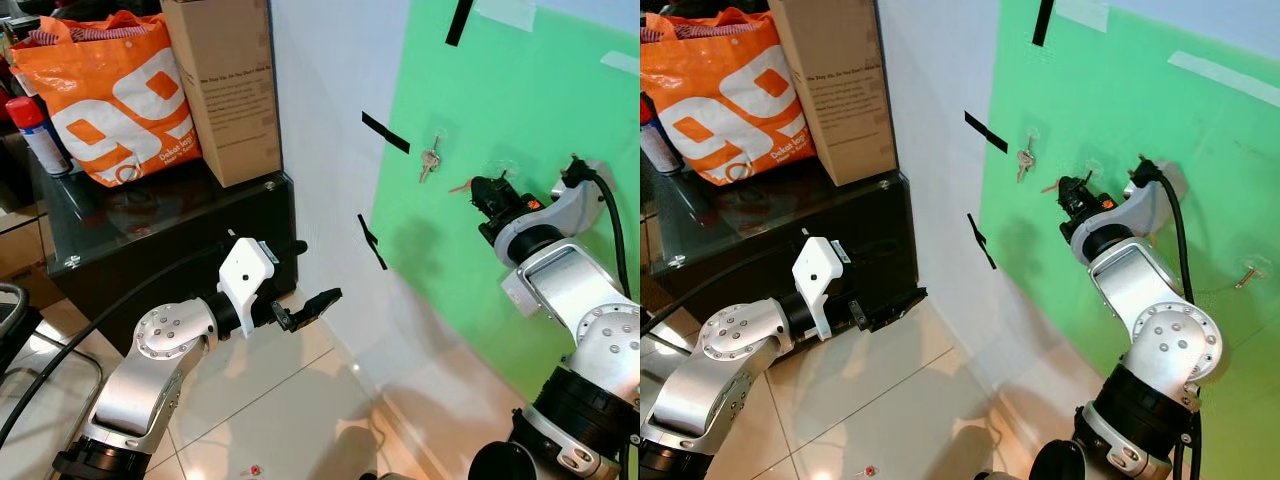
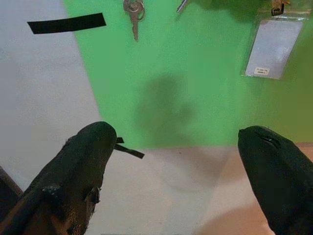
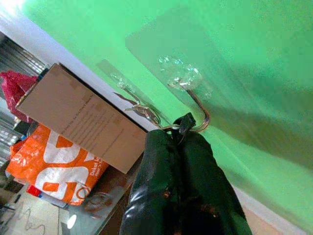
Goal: Hang keys on a hook
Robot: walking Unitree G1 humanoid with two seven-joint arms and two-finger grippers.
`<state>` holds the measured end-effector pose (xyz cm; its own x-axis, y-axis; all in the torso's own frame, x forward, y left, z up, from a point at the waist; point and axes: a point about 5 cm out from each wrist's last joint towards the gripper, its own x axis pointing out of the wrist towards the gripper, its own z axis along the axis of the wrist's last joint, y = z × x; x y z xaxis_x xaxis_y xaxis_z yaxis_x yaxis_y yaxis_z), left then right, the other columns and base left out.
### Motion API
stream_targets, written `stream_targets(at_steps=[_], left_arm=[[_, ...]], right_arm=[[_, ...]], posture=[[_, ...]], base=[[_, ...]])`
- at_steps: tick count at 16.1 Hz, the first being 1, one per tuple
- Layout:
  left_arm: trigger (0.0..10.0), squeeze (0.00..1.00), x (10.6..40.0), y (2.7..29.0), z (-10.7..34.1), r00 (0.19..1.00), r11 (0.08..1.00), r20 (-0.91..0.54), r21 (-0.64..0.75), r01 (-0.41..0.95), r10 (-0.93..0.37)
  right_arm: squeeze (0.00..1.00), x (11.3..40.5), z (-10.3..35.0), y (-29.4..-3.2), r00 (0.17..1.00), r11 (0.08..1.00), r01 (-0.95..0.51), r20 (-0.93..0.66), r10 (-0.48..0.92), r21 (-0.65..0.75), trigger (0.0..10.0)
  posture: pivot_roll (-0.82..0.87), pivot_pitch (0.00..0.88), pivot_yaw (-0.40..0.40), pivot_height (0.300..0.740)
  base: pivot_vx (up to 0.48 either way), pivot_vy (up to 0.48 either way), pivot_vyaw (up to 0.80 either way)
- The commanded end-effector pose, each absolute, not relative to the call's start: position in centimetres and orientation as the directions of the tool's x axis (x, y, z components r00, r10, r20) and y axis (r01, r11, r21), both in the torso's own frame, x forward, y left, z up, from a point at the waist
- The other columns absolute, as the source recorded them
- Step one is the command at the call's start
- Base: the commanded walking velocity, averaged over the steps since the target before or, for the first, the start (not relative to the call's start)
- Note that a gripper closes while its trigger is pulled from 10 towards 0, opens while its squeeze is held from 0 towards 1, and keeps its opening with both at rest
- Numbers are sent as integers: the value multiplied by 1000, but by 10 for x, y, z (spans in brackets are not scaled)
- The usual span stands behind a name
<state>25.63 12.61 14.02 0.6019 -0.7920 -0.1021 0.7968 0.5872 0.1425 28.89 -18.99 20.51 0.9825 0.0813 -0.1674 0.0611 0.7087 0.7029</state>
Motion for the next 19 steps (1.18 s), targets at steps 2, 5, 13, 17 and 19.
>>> stream_targets(at_steps=[2, 5, 13, 17, 19], left_arm=[[10000, 0, 259, 128, 143, 604, 587, -102, 160, 794, -790], [10000, 0, 260, 129, 142, 602, 584, -102, 158, 796, -792], [10000, 0, 260, 128, 140, 602, 584, -104, 158, 796, -792], [10000, 0, 260, 128, 140, 603, 585, -102, 160, 795, -791], [10000, 0, 261, 129, 141, 604, 586, -99, 160, 794, -791]], right_arm=[[0, 288, 201, -196, 980, 659, 103, -190, 61, 745, 10000], [0, 286, 197, -198, 976, 628, 125, -209, 62, 768, 10000], [0, 282, 191, -195, 965, 707, 120, -249, 81, 697, 10000], [608, 283, 195, -192, 968, 776, 82, -237, 88, 626, 10000], [1000, 284, 198, -193, 972, 779, 74, -220, 84, 623, 10000]], posture=[[-67, 0, 17, 740], [-70, 0, 19, 740], [-67, 0, 19, 740], [-67, 0, 20, 740], [-67, 0, 20, 740]], base=[[0, 0, 0], [0, 0, 0], [0, 0, 0], [0, 0, 0], [0, 0, 0]])
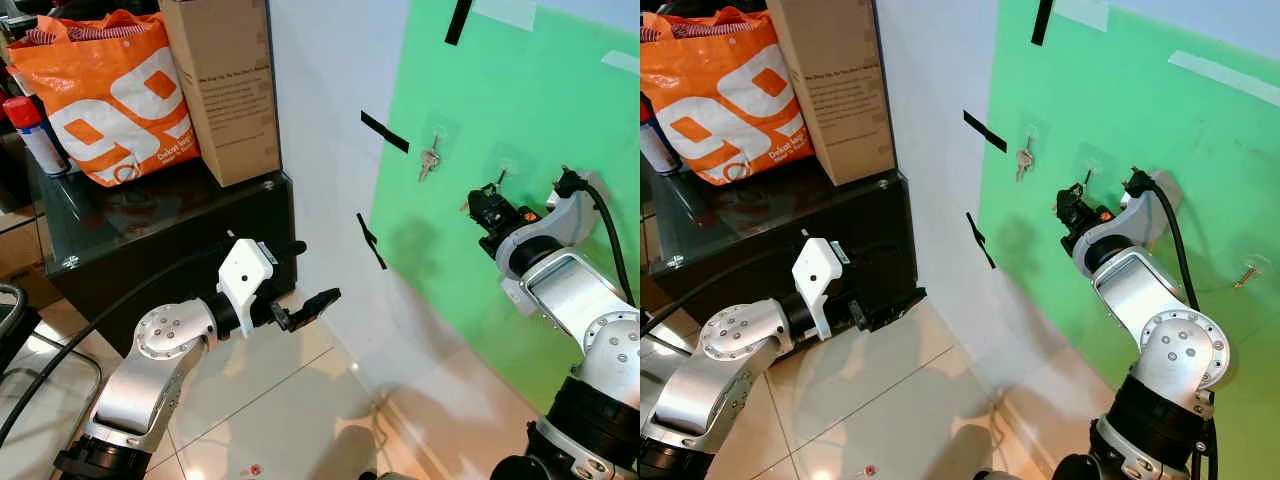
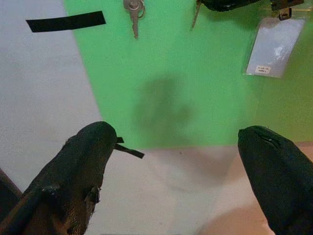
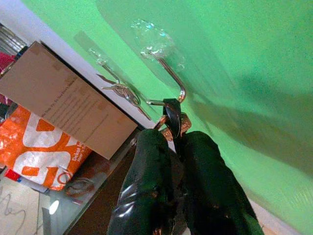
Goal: Hang keys on a hook
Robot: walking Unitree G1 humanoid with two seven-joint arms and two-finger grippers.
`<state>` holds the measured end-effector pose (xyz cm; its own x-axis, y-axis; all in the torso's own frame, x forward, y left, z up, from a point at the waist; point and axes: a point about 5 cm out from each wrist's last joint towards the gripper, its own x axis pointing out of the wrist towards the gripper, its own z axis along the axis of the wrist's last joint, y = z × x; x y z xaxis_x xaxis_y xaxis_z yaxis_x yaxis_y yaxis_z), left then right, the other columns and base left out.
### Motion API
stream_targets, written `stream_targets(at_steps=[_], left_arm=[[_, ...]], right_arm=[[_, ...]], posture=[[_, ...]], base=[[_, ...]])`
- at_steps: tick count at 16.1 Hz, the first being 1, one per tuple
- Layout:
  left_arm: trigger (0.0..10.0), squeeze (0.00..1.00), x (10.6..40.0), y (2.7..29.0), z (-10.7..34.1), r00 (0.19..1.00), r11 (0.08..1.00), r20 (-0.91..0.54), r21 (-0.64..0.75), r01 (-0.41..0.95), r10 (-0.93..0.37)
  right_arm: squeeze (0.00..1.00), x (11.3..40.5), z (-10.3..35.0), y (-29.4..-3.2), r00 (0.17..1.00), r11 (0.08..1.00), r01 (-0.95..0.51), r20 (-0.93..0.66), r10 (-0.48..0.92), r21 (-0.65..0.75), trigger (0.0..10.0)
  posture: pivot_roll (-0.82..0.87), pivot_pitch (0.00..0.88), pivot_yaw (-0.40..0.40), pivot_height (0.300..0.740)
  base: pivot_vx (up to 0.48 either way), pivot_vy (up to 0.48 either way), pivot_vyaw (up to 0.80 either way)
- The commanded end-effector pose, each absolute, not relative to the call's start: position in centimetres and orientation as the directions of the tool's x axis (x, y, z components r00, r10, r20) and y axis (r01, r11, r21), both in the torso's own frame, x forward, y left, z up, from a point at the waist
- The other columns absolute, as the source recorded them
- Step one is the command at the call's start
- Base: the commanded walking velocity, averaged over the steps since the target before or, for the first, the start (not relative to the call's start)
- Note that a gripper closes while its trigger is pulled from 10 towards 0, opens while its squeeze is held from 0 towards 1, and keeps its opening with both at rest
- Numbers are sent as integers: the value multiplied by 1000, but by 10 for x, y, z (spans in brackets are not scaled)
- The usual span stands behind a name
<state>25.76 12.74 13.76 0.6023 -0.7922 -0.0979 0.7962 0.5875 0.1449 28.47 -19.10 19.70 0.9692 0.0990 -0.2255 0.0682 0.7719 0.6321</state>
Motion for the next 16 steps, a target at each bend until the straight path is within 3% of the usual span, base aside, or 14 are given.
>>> stream_targets(at_steps=[1, 5, 10, 13, 16], left_arm=[[10000, 0, 260, 130, 141, 604, 587, -97, 159, 794, -791], [10000, 0, 259, 129, 141, 601, 586, -91, 153, 796, -794], [10000, 0, 259, 130, 141, 593, 579, -89, 144, 803, -801], [10000, 0, 259, 132, 135, 621, 608, -107, 136, 783, -776], [10000, 0, 258, 140, 123, 723, 703, -126, 173, 690, -679]], right_arm=[[1000, 284, 198, -193, 973, 785, 68, -216, 85, 616, 10000], [1000, 280, 194, -192, 965, 838, 57, -246, 93, 542, 10000], [1000, 267, 191, -179, 950, 870, -72, -232, 209, 488, 10000], [1000, 251, 189, -155, 901, 925, -311, -241, 360, 219, 10000], [1000, 245, 170, -148, 907, 939, -334, -241, 345, 87, 10000]], posture=[[-68, 0, 19, 740], [-71, 0, 20, 740], [-75, 0, 26, 740], [-80, 0, 23, 740], [-74, 0, 13, 740]], base=[[0, 0, 0], [0, 0, 0], [0, 0, 0], [0, 0, 0], [0, 0, 0]])
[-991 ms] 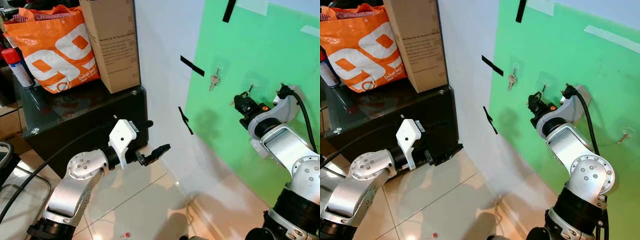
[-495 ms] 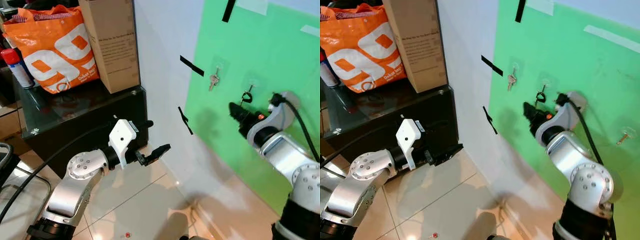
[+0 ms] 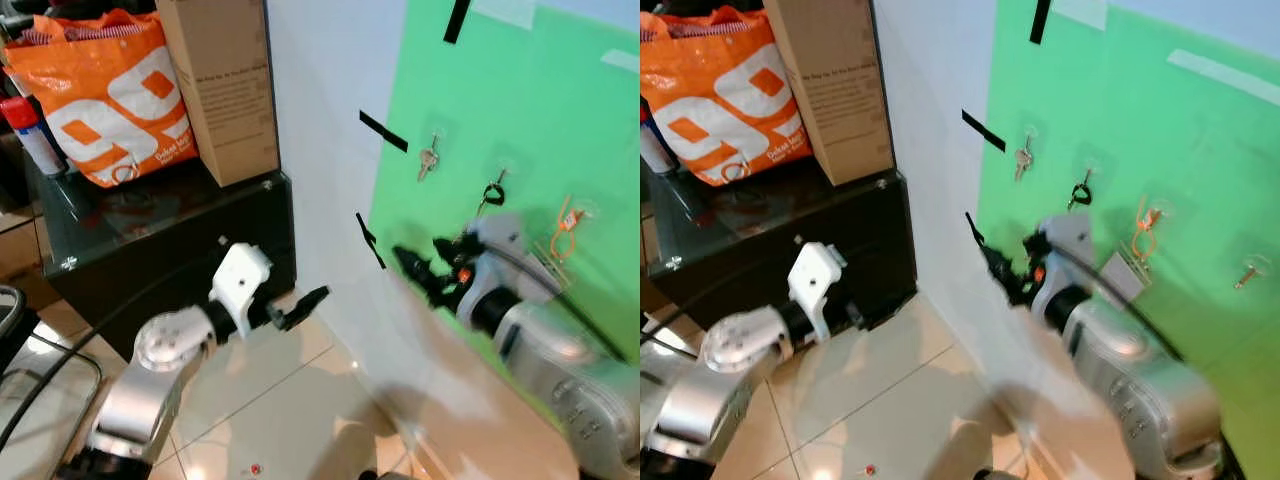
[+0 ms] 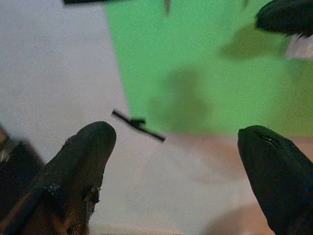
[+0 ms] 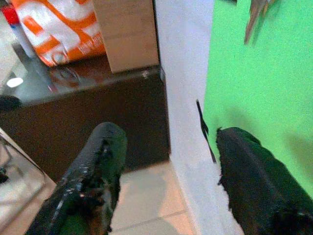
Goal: Hang keys on a hook
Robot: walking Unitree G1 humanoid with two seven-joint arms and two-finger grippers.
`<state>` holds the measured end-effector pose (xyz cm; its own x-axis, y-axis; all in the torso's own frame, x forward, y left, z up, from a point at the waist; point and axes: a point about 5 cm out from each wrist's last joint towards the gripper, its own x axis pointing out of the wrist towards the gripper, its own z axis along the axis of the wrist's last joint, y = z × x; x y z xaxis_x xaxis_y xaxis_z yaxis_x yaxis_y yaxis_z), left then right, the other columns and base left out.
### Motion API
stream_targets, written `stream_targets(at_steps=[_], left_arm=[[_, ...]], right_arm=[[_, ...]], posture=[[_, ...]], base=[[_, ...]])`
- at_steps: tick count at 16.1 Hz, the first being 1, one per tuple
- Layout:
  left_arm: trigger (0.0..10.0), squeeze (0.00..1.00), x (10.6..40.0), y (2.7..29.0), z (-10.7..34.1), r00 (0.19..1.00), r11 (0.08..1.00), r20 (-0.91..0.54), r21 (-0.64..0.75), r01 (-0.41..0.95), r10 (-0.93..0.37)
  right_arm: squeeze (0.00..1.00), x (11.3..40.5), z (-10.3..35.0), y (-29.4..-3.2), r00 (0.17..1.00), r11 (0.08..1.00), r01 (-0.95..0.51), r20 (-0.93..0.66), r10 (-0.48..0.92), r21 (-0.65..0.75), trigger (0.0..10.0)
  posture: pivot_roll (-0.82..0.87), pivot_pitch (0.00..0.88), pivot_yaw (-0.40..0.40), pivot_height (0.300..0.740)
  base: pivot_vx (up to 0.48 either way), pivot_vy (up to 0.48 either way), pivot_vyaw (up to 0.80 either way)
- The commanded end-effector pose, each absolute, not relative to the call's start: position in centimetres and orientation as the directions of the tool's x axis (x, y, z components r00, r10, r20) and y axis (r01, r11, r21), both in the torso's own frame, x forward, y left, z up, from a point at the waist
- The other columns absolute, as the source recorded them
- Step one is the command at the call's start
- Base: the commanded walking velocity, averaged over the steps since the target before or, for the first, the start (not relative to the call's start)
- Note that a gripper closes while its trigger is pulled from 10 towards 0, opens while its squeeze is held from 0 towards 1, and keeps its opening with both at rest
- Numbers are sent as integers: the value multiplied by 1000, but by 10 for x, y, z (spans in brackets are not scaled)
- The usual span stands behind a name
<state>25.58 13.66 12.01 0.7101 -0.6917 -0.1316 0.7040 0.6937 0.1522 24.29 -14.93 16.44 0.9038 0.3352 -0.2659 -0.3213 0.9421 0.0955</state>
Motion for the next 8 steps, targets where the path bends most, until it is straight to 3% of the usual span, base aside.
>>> stream_targets(at_steps=[1, 3, 4, 8], left_arm=[[10000, 0, 256, 144, 120, 758, 740, -122, 166, 652, -640], [10000, 0, 253, 158, 110, 855, 838, -119, 172, 518, -504], [10000, 0, 253, 159, 109, 864, 847, -118, 173, 503, -489], [10000, 0, 247, 163, 101, 894, 878, -131, 171, 447, -430]], right_arm=[[1000, 245, 156, -154, 924, 960, -281, -265, 274, 13, 10000], [1000, 233, 125, -161, 927, 969, -246, -294, 233, -9, 10000], [1000, 231, 121, -162, 929, 971, -237, -295, 223, -14, 10000], [1000, 223, 98, -172, 953, 989, -142, -277, 127, -36, 10000]], posture=[[-72, 0, 6, 740], [-67, 0, -6, 740], [-67, 0, -6, 740], [-68, 0, -10, 740]], base=[[0, 0, 0], [0, 0, 0], [0, 0, 0], [0, 336, 0]])
